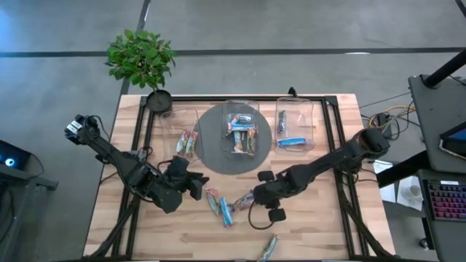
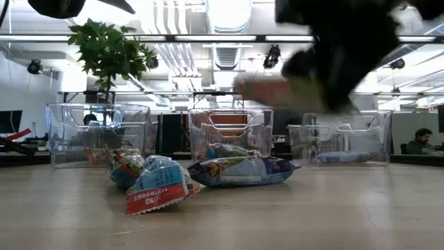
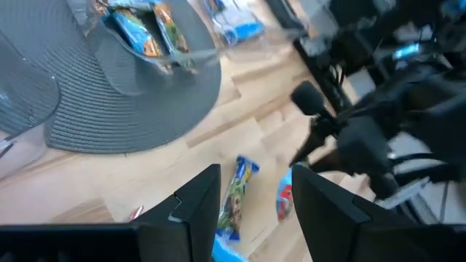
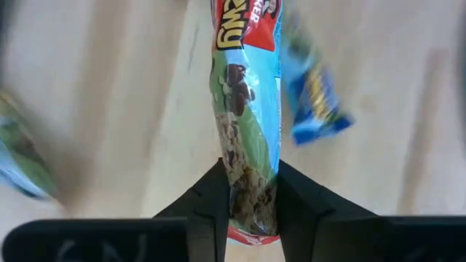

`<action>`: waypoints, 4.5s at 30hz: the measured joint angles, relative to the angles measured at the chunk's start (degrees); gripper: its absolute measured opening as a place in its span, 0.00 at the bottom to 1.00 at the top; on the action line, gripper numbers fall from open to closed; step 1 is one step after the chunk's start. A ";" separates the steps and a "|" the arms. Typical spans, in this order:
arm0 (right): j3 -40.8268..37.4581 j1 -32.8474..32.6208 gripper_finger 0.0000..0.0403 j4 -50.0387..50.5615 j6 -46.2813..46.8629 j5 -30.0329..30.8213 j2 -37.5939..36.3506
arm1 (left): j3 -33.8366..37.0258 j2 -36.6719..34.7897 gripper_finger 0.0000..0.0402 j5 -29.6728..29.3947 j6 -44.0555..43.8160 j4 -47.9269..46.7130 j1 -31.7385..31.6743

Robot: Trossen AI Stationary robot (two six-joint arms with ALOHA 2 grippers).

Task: Pick and place Granola Bars by type
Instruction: Put the red granola bar into the left transparent bin

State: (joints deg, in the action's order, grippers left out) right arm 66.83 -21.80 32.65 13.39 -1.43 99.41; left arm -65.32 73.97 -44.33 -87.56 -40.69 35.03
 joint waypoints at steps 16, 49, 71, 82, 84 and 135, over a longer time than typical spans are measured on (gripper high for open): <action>13.38 6.50 0.17 0.01 7.36 8.94 -4.89 | 4.49 -2.64 0.38 0.89 2.31 13.96 -2.93; 13.20 7.81 0.17 0.53 6.22 8.98 -4.62 | 13.22 -2.43 0.38 16.68 15.61 35.25 -11.76; 13.07 9.48 0.17 -0.36 5.92 7.58 -4.56 | 12.96 0.24 0.38 19.66 20.17 40.78 -15.50; 12.99 9.48 0.17 -1.22 5.46 8.75 -4.56 | 13.07 0.24 0.32 21.43 20.15 40.76 -15.54; 12.98 9.53 0.17 -1.34 5.46 8.92 -4.56 | 13.07 0.24 0.29 21.41 20.16 40.74 -15.59; 11.67 10.60 0.56 19.25 15.43 20.78 -8.47 | 14.33 0.99 0.25 -8.96 -6.50 -39.46 -23.17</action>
State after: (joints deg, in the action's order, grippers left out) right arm 78.50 -11.20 51.90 28.82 19.35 90.94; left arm -50.99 74.96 -53.29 -94.06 -80.14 11.86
